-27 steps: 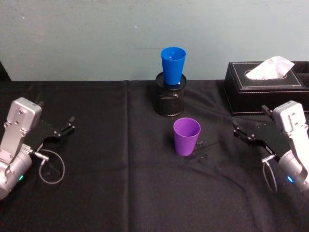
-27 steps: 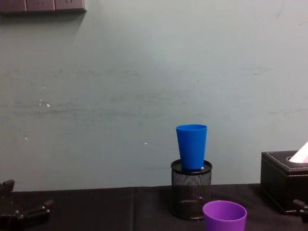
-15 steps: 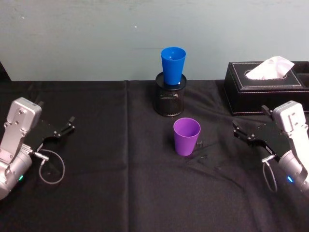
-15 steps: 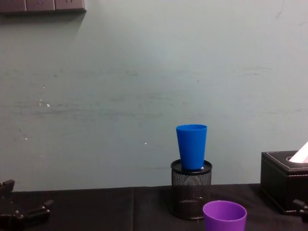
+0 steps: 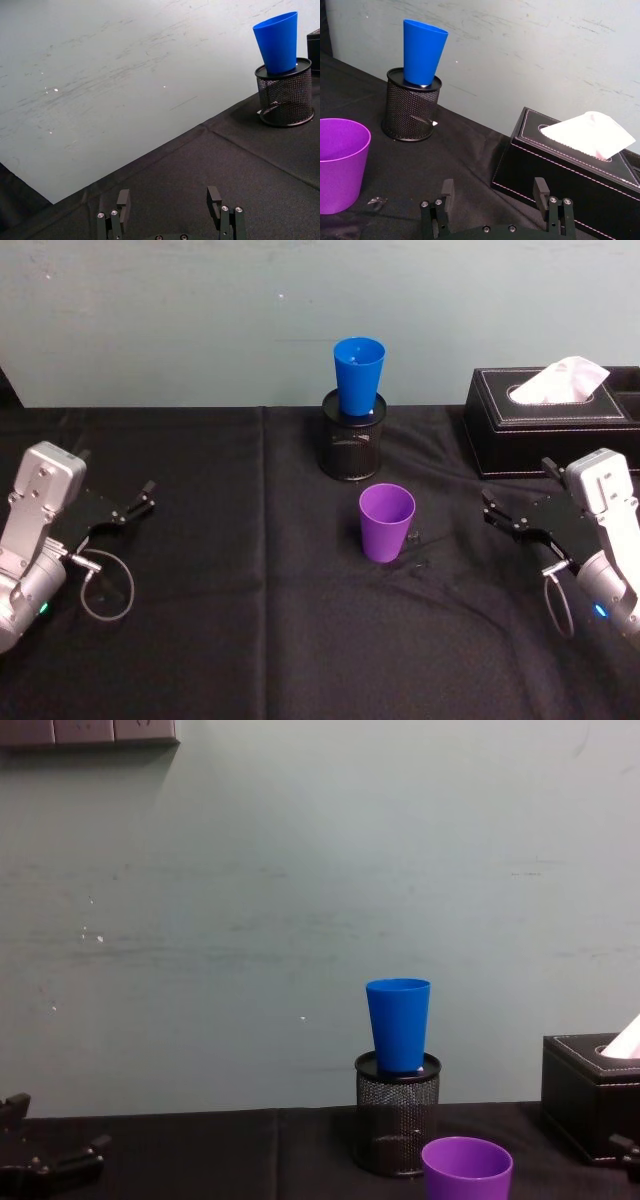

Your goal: Pick up one cup with a gripper and tap it against the other cup.

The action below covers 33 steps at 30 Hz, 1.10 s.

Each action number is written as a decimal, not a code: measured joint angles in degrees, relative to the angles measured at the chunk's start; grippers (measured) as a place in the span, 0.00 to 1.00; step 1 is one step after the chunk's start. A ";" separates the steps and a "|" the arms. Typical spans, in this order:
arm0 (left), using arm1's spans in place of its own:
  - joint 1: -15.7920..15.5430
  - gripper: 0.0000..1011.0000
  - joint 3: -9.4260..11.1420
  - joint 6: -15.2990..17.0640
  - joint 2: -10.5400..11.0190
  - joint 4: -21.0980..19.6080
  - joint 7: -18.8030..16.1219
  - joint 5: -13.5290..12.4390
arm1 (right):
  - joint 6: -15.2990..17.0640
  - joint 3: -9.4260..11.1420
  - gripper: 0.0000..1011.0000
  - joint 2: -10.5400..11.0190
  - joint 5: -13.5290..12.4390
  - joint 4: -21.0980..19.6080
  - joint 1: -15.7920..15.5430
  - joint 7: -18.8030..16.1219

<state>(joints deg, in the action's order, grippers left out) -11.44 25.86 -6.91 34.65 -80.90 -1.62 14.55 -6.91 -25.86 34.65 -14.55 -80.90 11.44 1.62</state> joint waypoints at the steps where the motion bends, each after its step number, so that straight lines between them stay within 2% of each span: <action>1: 0.00 0.99 0.00 0.00 0.00 0.00 0.00 0.00 | 0.00 0.00 0.99 0.00 0.00 0.00 0.00 -0.01; 8: 0.00 0.99 0.00 0.00 0.00 0.00 0.00 0.00 | -0.03 0.01 0.99 0.14 -0.01 -0.18 -0.20 -0.76; 13: 0.00 0.99 0.00 0.00 0.00 0.00 0.00 0.00 | -0.74 -1.21 0.99 0.99 -0.53 -1.37 -1.64 -6.51; 20: 0.00 0.99 0.00 0.00 0.00 0.00 0.00 0.00 | -2.71 -2.44 0.99 0.71 -3.19 -2.40 -3.02 -14.22; 24: 0.00 0.99 0.00 0.00 0.00 0.00 0.00 0.00 | -4.24 -3.07 0.99 -0.71 -3.58 -2.04 -2.94 -16.65; 27: 0.00 0.99 0.00 0.00 0.00 0.00 0.00 0.00 | -5.74 -3.47 0.99 -2.84 -3.54 -0.59 -2.14 -18.00; 33: 0.00 0.99 0.00 0.00 0.00 0.00 0.00 0.00 | -6.81 -3.09 0.99 -6.59 -3.59 3.06 -0.51 -18.29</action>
<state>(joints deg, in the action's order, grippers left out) -11.43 25.86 -6.91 34.65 -80.90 -1.62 14.55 -13.72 -28.95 28.06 -18.14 -77.85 10.92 -16.66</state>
